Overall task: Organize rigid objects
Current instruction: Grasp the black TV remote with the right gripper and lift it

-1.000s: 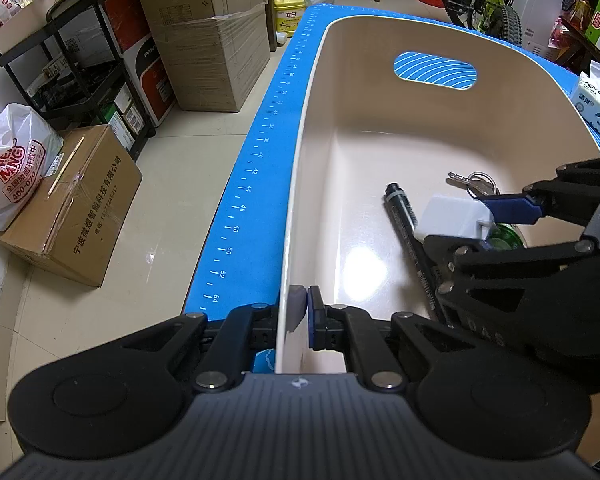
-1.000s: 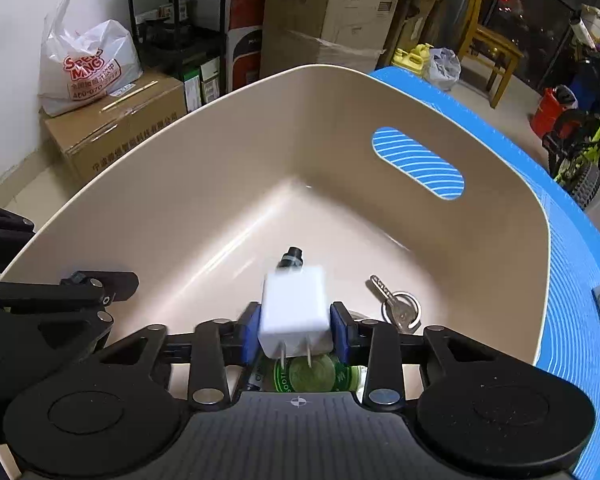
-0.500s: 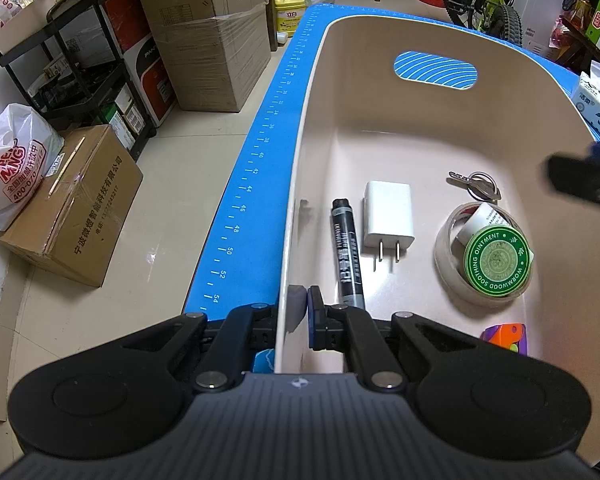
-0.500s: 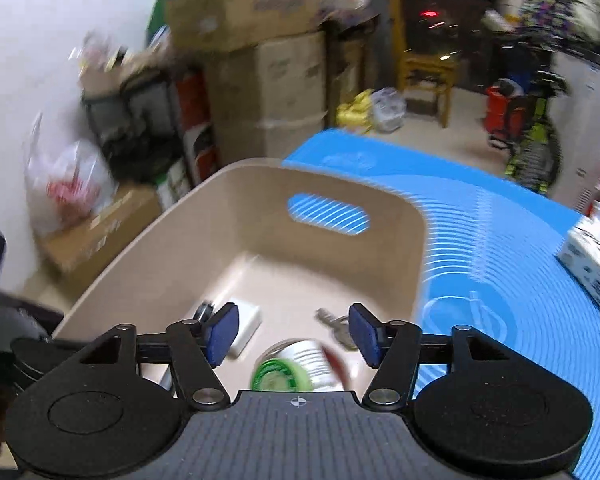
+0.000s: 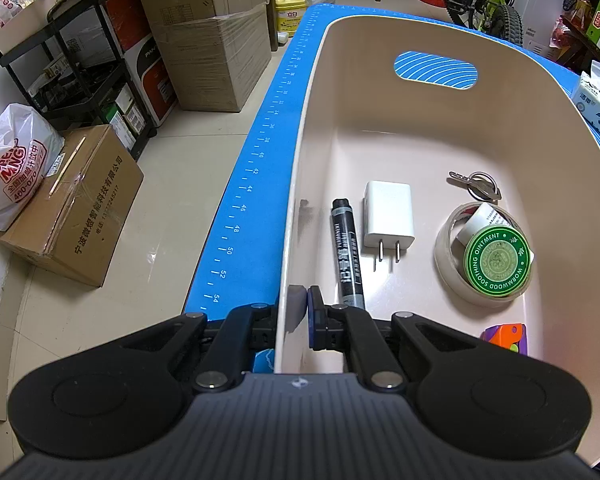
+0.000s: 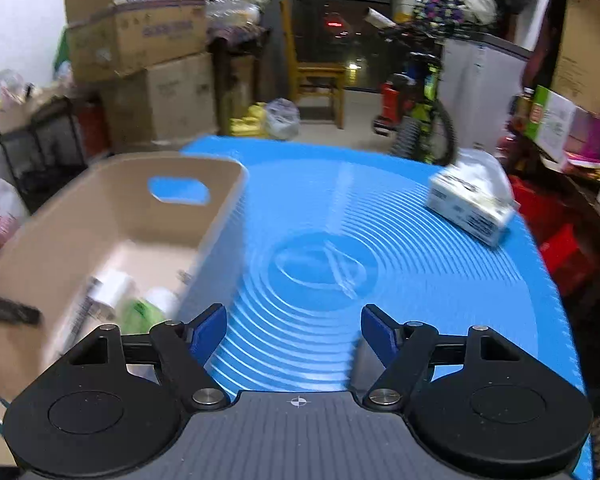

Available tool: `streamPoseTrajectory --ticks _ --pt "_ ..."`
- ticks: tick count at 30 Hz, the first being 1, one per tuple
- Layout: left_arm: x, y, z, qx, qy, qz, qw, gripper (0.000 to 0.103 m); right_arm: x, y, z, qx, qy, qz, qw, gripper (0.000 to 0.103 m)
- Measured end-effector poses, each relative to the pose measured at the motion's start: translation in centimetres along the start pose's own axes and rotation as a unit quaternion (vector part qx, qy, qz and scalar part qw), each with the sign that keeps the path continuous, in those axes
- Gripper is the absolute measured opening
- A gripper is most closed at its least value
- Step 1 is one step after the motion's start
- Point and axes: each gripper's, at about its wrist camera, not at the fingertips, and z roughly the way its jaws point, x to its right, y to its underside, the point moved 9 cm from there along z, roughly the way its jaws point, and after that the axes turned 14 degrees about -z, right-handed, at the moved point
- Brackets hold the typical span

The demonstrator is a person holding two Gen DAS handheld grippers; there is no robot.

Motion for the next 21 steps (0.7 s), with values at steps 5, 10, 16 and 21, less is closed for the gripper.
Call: streamPoseTrajectory --ticks 5,10,16,21 --pt "0.0 0.0 0.0 0.000 0.000 0.000 1.0000 0.010 1.2 3.9 1.5 -0.021 0.027 0.018 0.999 0.079" --pt "0.0 0.0 0.0 0.000 0.000 0.000 1.0000 0.010 1.8 6.9 2.8 -0.033 0.045 0.041 0.998 0.079" --pt "0.0 0.0 0.0 0.000 0.000 0.000 1.0000 0.010 2.3 9.0 3.7 -0.037 0.055 0.071 0.995 0.079" --pt "-0.3 0.0 0.0 0.001 -0.001 0.001 1.0000 0.010 2.8 10.0 4.2 -0.017 0.069 0.085 0.994 0.079"
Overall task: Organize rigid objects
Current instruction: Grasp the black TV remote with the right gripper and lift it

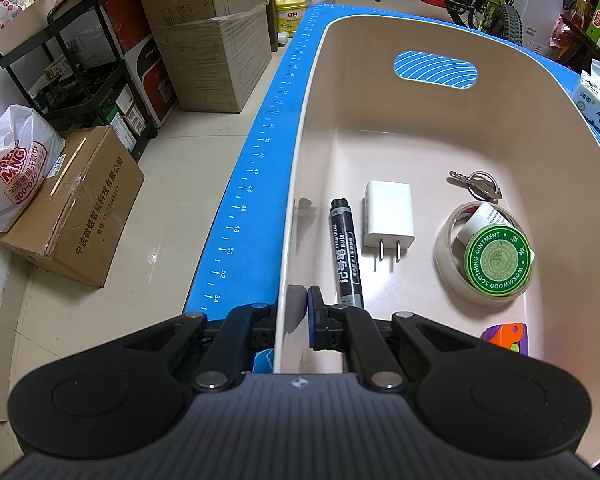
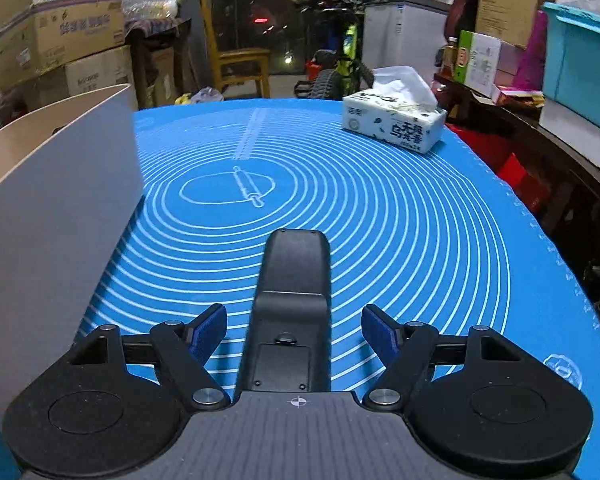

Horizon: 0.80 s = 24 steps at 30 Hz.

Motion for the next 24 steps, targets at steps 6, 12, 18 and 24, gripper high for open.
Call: streamPoseTrajectory --ticks 6,12,18,24 --pt "-0.1 0.0 0.0 0.000 0.000 0.001 1.0000 0.010 -0.3 1.1 0.4 0.033 0.018 -0.007 0.999 0.072" --pt "-0.1 0.0 0.0 0.000 0.000 0.000 1.0000 0.010 -1.2 0.9 0.0 0.048 0.012 -0.024 0.998 0.054" --pt "0.0 0.0 0.0 0.000 0.000 0.000 1.0000 0.010 -0.7 0.4 -0.7 0.049 0.010 -0.010 0.999 0.053" --pt "0.0 0.0 0.0 0.000 0.000 0.000 1.0000 0.010 -0.5 -2.0 -2.3 0.073 0.003 0.000 0.997 0.053"
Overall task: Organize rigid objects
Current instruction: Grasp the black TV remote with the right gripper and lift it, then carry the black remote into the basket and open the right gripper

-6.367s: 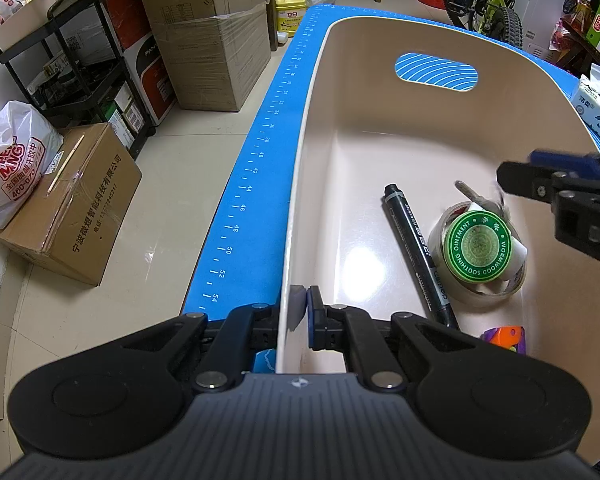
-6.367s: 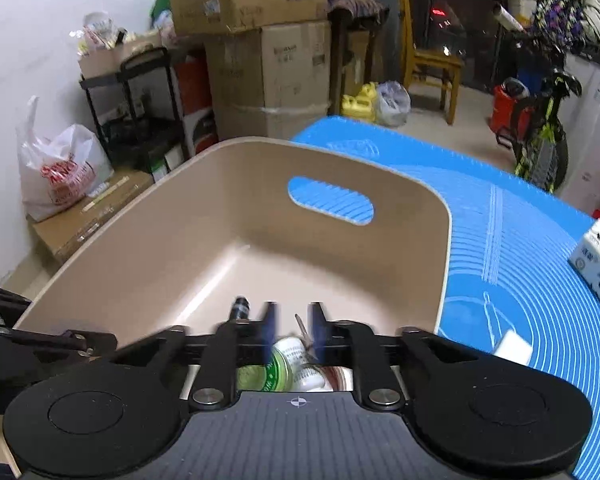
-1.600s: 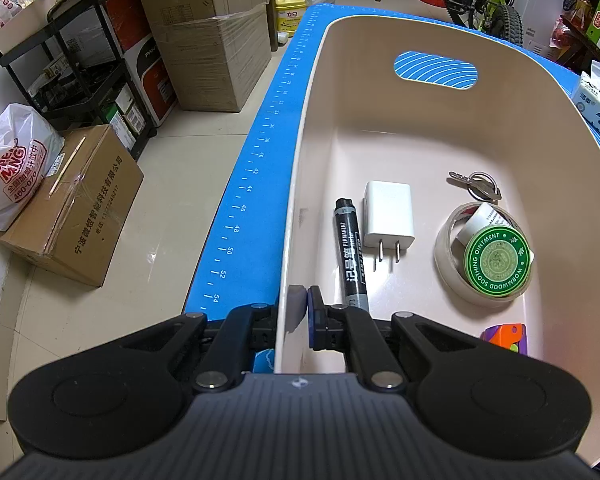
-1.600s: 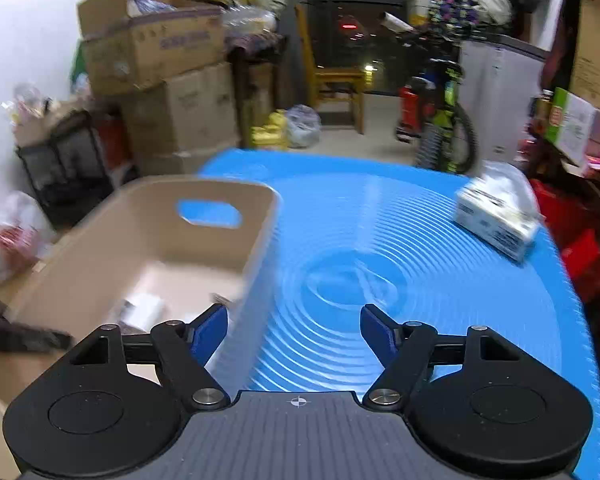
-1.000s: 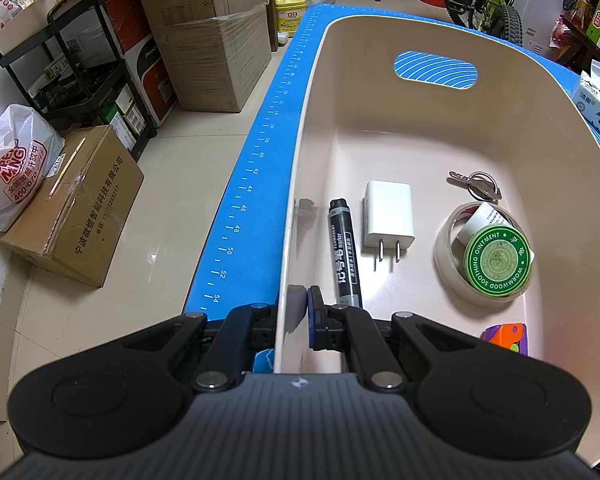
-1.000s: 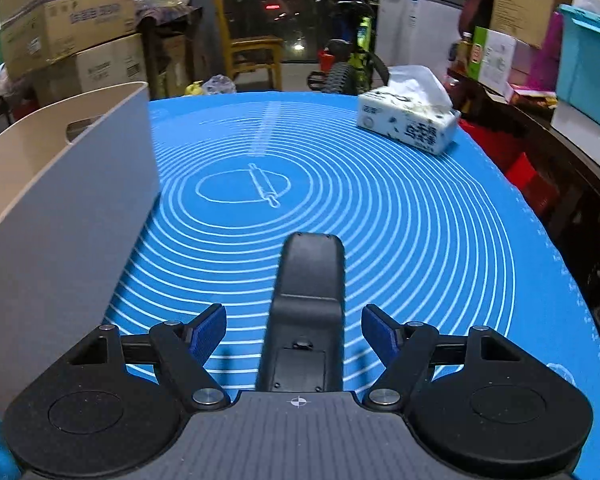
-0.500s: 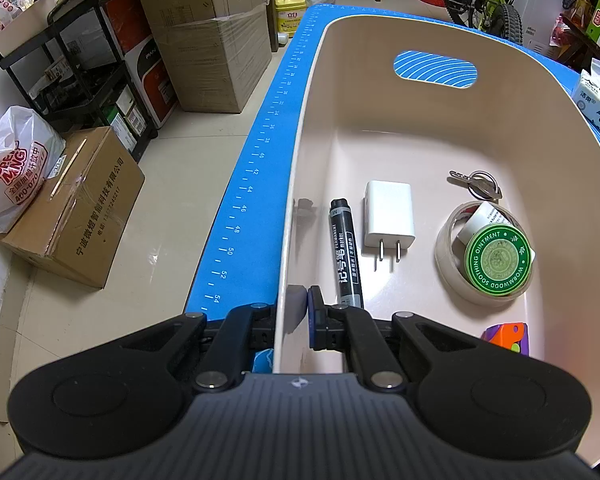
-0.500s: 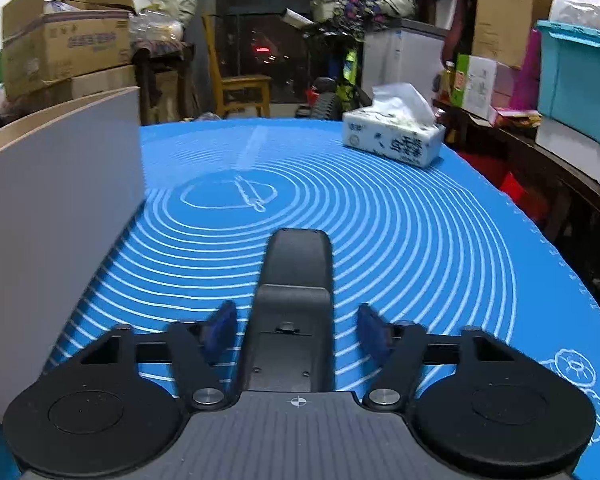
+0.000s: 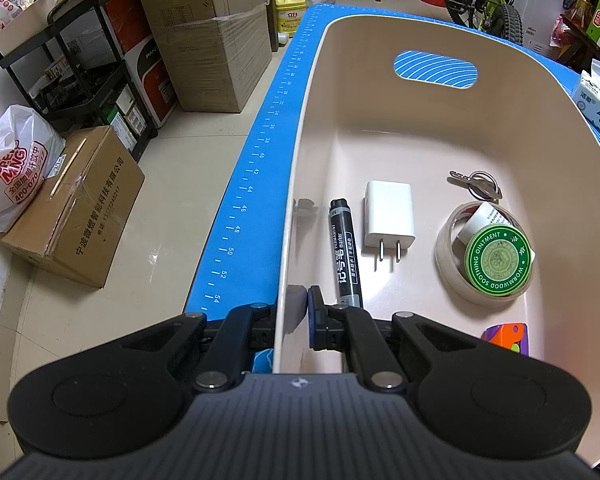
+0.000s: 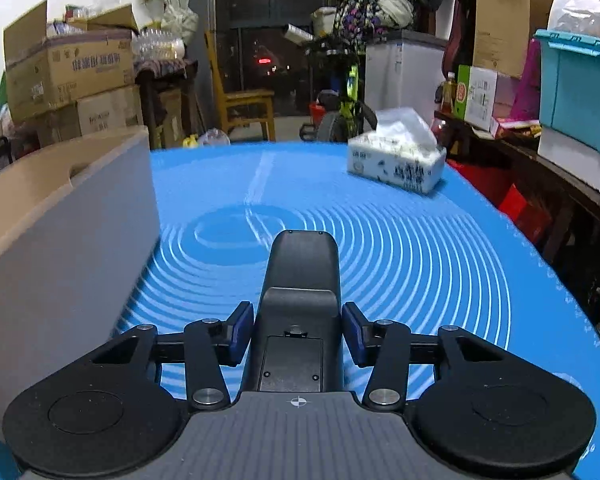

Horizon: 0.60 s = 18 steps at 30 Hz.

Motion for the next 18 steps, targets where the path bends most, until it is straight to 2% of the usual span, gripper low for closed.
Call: streamPoseTrajectory --ticks 10,18 --pt "0.0 0.0 0.0 0.000 0.000 0.000 1.0000 0.010 -1.4 -7.6 -3.1 0.075 -0.033 0.004 0.997 0.053" --pt "0.0 0.0 0.0 0.000 -0.001 0.001 1.0000 0.010 -6.0 -13.1 -3.8 0.105 -0.090 -0.029 0.990 0.053"
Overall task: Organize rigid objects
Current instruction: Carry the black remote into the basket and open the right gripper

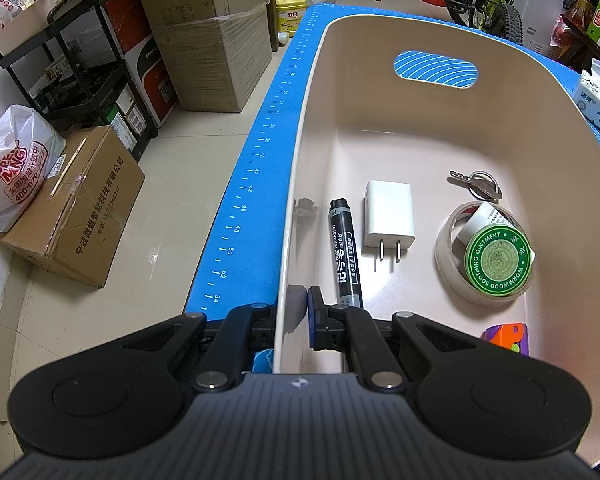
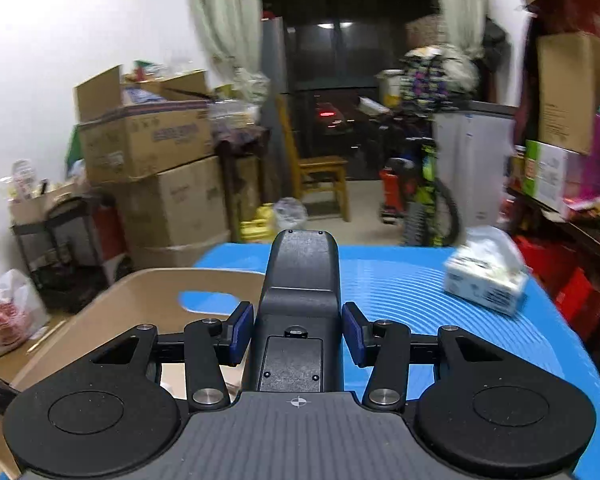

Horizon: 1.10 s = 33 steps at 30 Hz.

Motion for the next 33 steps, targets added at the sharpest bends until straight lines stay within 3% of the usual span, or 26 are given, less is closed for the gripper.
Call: streamPoseTrajectory --ticks 10,14,23,28,33 --pt "-0.1 0.0 0.0 0.000 0.000 0.000 1.0000 0.010 -7.6 -3.2 3.7 -0.033 -0.081 -0.074 0.993 0.053" --pt "-0.1 0.0 0.0 0.000 0.000 0.000 1.0000 0.010 -10.1 -2.3 5.8 -0.085 -0.111 -0.089 0.986 0.053" --pt "-0.1 0.0 0.0 0.000 0.000 0.000 1.0000 0.010 -12.7 1.0 8.3 -0.181 -0.128 -0.127 0.967 0.053" --pt "-0.1 0.0 0.0 0.000 0.000 0.000 1.0000 0.010 -13.4 3.2 9.1 -0.241 -0.137 -0.155 0.948 0.053" --pt "-0.1 0.0 0.0 0.000 0.000 0.000 1.0000 0.010 -13.5 3.8 9.2 -0.266 -0.137 -0.169 0.939 0.054"
